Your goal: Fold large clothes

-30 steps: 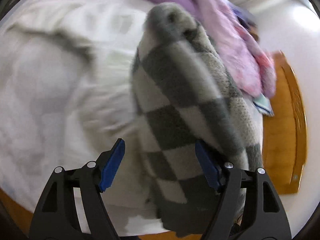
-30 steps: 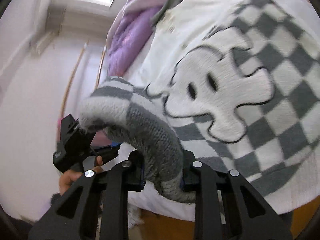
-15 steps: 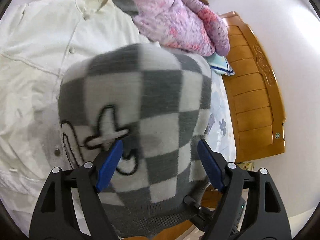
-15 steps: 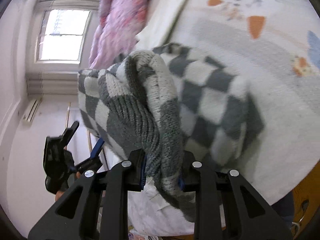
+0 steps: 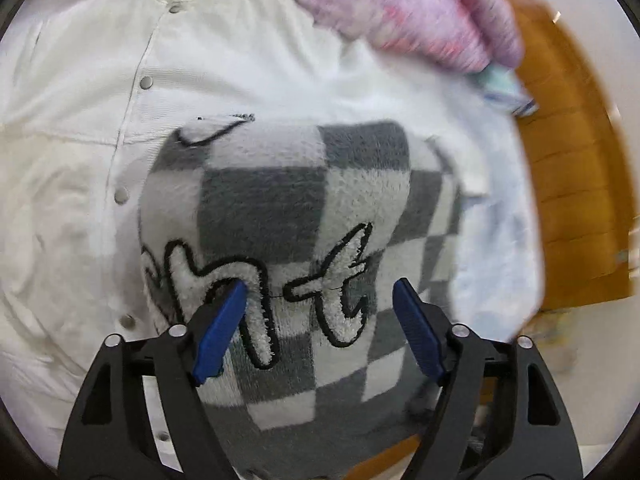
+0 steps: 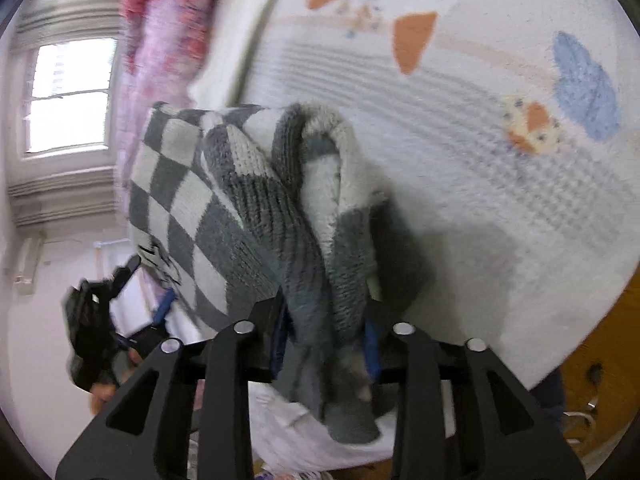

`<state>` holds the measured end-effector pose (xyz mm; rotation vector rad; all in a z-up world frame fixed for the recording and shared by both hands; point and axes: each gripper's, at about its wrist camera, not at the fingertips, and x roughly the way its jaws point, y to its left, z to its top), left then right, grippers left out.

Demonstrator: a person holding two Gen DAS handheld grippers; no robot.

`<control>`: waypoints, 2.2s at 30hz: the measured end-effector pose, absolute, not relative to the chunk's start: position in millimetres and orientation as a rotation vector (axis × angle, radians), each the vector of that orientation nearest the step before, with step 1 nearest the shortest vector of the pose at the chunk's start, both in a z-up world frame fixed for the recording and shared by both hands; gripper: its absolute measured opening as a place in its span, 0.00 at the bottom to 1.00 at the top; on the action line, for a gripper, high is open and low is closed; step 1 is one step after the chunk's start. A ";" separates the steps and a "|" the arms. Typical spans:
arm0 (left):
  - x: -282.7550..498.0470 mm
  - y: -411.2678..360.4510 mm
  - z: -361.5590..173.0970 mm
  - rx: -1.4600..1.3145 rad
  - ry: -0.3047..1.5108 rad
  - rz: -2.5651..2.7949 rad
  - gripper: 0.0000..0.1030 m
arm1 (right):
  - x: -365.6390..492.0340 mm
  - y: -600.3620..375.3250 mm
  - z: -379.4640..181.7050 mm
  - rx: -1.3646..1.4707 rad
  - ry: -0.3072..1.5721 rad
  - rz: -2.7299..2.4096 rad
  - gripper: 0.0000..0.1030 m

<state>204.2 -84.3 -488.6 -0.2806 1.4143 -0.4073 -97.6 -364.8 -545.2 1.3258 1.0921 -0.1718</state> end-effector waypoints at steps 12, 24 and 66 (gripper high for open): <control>197.5 -59.2 -448.4 -0.386 1.431 -0.479 0.88 | -54.2 -376.2 -456.4 0.838 1.159 -0.085 0.30; 239.4 -75.1 -468.6 -0.302 1.441 -0.293 0.89 | 159.0 -285.1 -480.3 0.586 1.252 0.186 0.05; 101.3 -32.8 -562.9 -0.315 1.625 -0.255 0.90 | -8.9 -348.7 -565.5 1.024 1.297 0.043 0.17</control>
